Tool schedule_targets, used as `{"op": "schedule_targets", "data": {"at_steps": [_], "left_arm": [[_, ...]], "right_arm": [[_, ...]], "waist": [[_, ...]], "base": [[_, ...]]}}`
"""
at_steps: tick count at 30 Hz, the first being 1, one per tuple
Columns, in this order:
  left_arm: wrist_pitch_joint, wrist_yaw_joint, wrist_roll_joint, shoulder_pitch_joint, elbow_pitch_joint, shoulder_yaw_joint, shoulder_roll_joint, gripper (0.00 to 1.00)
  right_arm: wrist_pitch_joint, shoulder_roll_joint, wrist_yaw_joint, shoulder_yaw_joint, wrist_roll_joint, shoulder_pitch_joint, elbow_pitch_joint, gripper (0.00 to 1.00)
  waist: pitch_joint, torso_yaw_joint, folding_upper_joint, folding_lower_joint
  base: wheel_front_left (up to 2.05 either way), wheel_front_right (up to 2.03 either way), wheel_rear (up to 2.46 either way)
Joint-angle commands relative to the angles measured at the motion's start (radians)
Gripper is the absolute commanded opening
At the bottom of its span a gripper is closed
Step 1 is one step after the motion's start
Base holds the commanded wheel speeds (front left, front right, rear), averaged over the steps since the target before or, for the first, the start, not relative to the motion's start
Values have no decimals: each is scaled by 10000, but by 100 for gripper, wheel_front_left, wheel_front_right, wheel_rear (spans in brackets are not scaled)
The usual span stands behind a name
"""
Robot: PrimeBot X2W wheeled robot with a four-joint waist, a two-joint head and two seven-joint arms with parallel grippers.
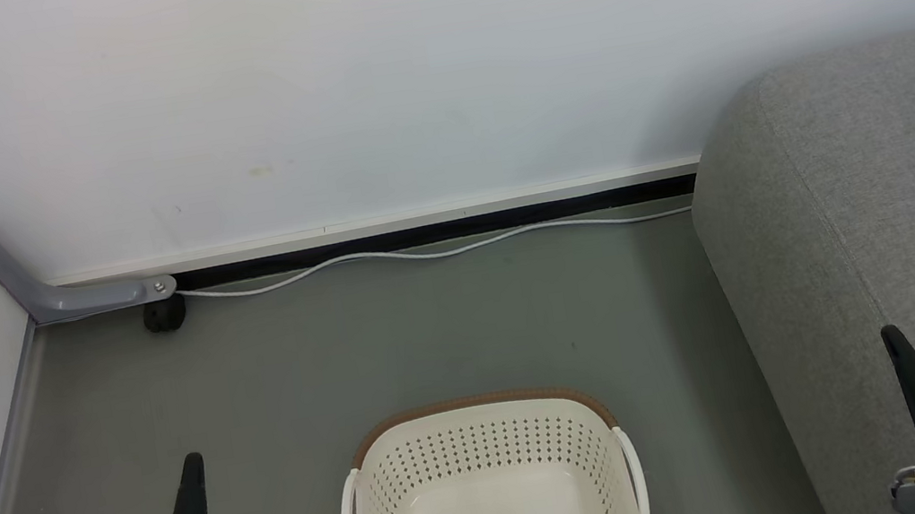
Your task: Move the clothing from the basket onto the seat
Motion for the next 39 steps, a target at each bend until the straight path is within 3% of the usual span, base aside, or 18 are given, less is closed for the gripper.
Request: {"op": "schedule_targets", "data": {"at_steps": [1, 18, 39], "left_arm": [[105, -144, -343, -656, -311, 346, 157, 0], [604, -424, -2235, -916, -374, 575, 173, 0], [606, -426, -2246, -917, -375, 576, 173, 0]], "right_arm": [[131, -51, 14, 98, 322, -376, -359, 0], [640, 144, 16, -243, 2014, -396, -604, 0], [640, 145, 16, -243, 2026, -396, -606, 0]], "waist": [[-1, 3, -1, 0], [-15, 37, -1, 0], [-15, 37, -1, 0]], "base": [[0, 0, 0], [0, 0, 0], [0, 0, 0]]}}
